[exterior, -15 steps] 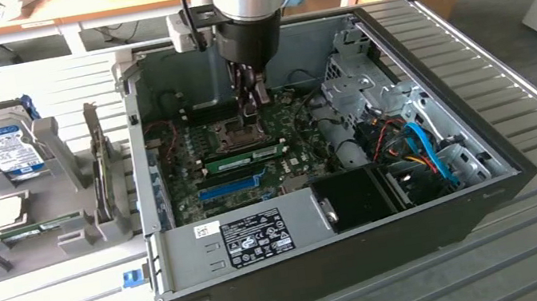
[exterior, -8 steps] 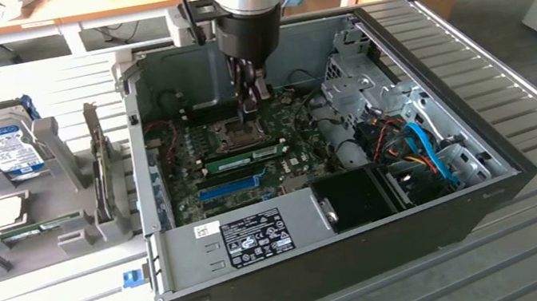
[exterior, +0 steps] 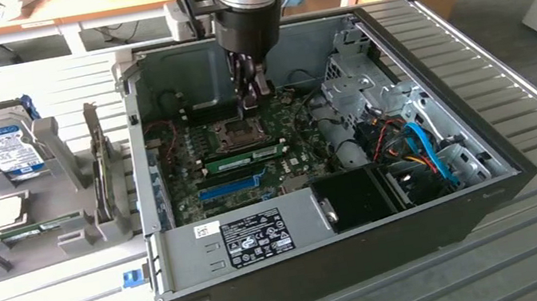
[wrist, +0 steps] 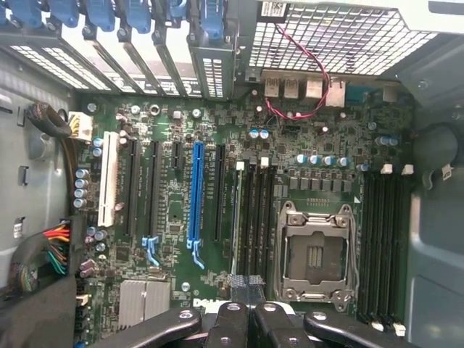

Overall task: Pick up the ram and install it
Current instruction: 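Press down the ram until it locks into place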

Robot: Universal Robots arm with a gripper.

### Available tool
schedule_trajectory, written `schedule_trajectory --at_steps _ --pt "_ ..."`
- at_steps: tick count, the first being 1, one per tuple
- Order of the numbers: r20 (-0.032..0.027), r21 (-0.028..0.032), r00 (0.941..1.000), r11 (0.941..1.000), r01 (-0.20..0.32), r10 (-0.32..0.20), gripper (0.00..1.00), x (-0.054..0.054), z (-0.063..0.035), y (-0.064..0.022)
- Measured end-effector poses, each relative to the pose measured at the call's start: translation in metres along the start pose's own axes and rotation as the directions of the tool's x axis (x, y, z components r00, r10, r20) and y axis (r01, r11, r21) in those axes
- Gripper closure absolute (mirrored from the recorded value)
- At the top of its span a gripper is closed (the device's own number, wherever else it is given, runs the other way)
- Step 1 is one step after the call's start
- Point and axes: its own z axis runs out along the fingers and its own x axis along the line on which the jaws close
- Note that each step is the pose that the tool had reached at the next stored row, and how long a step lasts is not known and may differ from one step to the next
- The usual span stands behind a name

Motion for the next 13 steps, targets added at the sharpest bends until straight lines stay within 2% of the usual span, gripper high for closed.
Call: schedule_trajectory --at_steps 13 --pt "0.0000 0.0000 1.0000 1.0000 0.000 0.000 0.89 -0.0001 -0.0077 0.0003"
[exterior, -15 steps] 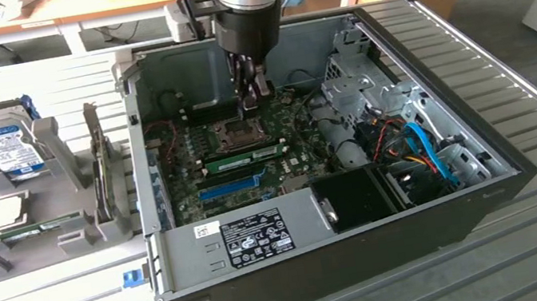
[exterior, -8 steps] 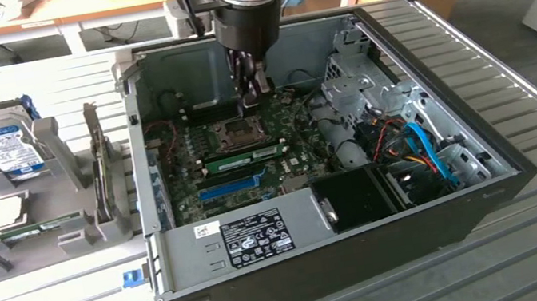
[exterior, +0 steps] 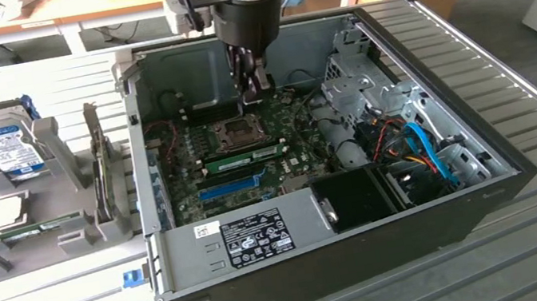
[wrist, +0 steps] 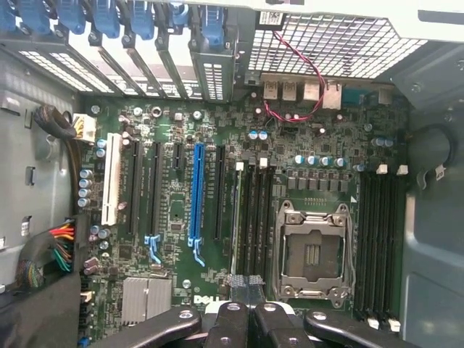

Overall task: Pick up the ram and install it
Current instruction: 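Press down the ram until it locks into place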

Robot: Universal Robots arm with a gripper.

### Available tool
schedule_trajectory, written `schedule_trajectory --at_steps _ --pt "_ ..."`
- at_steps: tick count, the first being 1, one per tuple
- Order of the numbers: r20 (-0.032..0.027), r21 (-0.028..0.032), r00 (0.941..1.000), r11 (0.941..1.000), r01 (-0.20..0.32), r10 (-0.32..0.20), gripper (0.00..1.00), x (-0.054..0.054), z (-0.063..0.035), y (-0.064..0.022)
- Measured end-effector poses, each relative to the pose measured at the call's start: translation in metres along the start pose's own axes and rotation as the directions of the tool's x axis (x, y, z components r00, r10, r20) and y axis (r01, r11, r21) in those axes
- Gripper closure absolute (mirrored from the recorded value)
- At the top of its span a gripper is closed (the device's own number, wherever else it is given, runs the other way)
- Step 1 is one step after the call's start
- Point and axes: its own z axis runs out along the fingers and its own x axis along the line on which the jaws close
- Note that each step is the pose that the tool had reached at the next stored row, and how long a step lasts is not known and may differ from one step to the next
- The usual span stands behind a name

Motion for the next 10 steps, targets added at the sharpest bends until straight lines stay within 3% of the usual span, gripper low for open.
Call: schedule_trajectory --at_steps 10 --pt "-0.0001 -0.0001 1.0000 1.0000 0.000 0.000 0.89 -0.0001 -0.0046 0.0001"
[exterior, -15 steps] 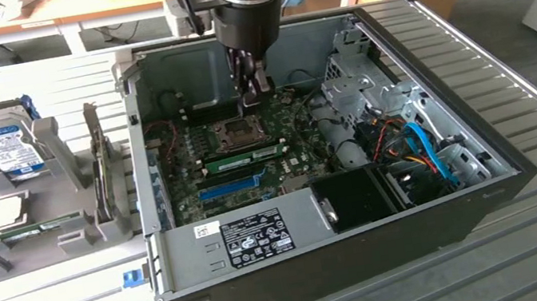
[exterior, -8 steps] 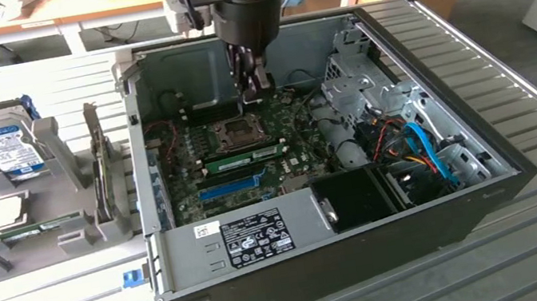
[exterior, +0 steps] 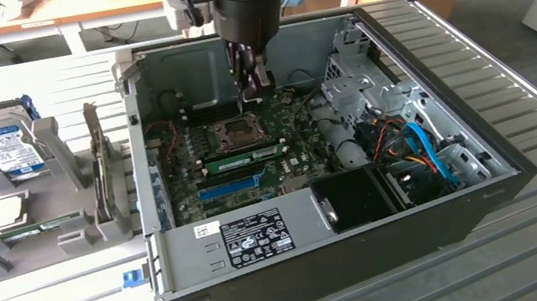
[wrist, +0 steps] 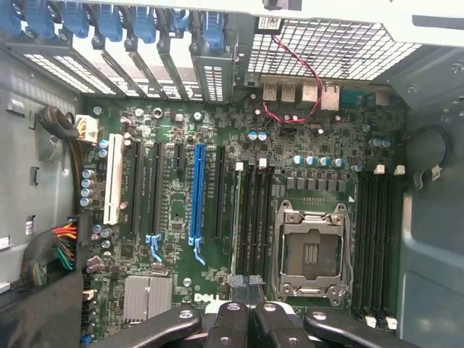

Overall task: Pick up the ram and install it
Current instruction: 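Press down the ram until it locks into place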

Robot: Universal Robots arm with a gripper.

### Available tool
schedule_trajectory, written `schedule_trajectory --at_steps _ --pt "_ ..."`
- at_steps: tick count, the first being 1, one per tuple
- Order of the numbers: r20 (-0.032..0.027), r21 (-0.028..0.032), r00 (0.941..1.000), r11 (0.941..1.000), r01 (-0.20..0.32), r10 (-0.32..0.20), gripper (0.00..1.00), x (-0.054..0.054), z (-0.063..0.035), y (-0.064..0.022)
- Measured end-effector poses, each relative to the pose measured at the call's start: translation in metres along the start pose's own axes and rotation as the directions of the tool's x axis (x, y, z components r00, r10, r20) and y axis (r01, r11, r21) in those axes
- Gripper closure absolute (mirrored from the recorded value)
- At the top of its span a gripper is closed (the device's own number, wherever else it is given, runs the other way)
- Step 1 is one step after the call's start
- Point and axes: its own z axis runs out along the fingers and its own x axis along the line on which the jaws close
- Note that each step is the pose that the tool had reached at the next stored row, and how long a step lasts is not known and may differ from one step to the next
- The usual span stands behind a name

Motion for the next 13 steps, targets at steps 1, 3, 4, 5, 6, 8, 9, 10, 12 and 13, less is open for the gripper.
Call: schedule_trajectory --at_steps 1,3,4,5,6,8,9,10,12,13 --pt "0.0001 0.0000 1.0000 1.0000 0.000 0.000 0.89 0.0000 -0.0007 0.0000" --pt "0.0001 0.0000 1.0000 1.0000 0.000 0.000 0.89 0.0000 -0.0023 0.0001" --pt "0.0001 0.0000 1.0000 1.0000 0.000 0.000 0.89 0.0000 -0.0029 0.0001" --pt "0.0001 0.0001 1.0000 1.0000 0.000 0.000 0.89 0.0000 -0.0035 0.0001" --pt "0.0003 0.0001 1.0000 1.0000 0.000 0.000 0.89 0.0000 -0.0038 0.0001" --pt "0.0002 0.0000 1.0000 1.0000 0.000 0.000 0.89 0.0000 -0.0040 0.0001" --pt "0.0002 0.0000 1.0000 1.0000 0.000 0.000 0.89 0.0000 -0.0040 0.0001" --pt "0.0002 0.0000 1.0000 1.0000 0.000 0.000 0.89 0.0000 -0.0040 0.0001" --pt "0.0002 0.0001 1.0000 1.0000 0.000 0.000 0.89 0.0000 -0.0040 0.0001" --pt "0.0002 0.0001 1.0000 1.0000 0.000 0.000 0.89 -0.0001 -0.0040 0.0001"
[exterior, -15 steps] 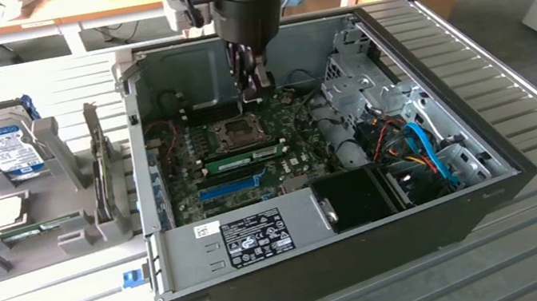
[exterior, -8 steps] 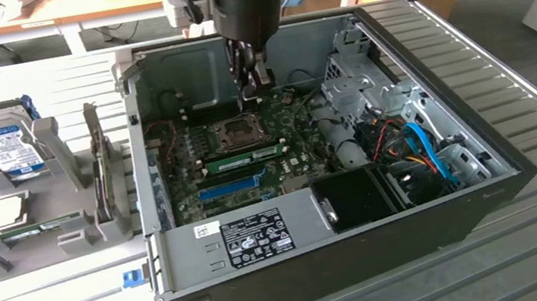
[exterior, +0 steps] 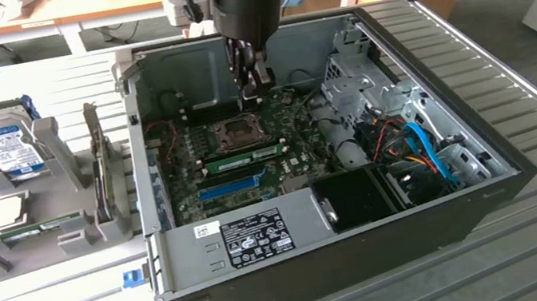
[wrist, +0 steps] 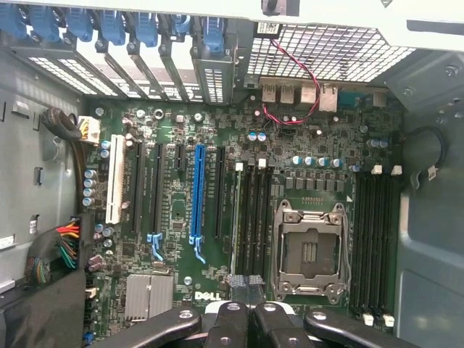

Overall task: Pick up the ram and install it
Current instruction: 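Press down the ram until it locks into place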

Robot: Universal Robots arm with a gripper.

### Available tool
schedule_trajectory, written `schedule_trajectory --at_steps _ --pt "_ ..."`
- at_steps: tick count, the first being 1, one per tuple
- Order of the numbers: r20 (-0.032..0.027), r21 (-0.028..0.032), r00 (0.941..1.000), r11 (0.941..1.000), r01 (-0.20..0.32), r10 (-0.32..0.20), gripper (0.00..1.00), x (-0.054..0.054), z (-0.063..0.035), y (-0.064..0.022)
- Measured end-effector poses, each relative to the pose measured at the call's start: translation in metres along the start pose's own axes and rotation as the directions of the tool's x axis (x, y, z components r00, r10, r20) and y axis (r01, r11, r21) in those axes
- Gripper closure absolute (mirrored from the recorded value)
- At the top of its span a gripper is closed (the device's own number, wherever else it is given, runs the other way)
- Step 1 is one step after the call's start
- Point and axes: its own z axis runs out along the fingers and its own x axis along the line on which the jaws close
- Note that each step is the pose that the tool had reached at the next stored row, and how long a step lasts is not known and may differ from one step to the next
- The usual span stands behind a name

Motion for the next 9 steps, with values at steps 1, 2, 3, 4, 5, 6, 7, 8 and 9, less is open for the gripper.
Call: schedule_trajectory --at_steps 1,2,3,4,5,6,7,8,9 --pt "-0.0001 0.0000 1.0000 1.0000 0.000 0.000 0.89 0.0000 0.0000 0.0000" --pt "0.0000 -0.0001 1.0000 1.0000 0.000 0.000 0.89 0.0000 0.0000 0.0000" --pt "0.0000 0.0000 1.0000 1.0000 0.000 0.000 0.89 0.0000 0.0000 0.0000" --pt "0.0000 0.0000 1.0000 1.0000 0.000 0.000 0.89 0.0000 0.0000 0.0000" --pt "0.0000 0.0000 1.0000 1.0000 0.000 0.000 0.89 0.0000 0.0000 0.0000" --pt "0.0000 0.0000 1.0000 1.0000 0.000 0.000 0.89 0.0000 0.0000 0.0000" --pt "0.0000 0.0000 1.0000 1.0000 -0.002 0.002 0.89 0.0000 0.0000 0.0000" --pt "0.0001 0.0001 1.0000 1.0000 -0.008 0.008 0.89 0.0000 0.0000 0.0000" --pt "0.0006 0.0003 0.9998 0.9998 -0.019 0.019 0.89 0.0000 0.0001 0.0000"
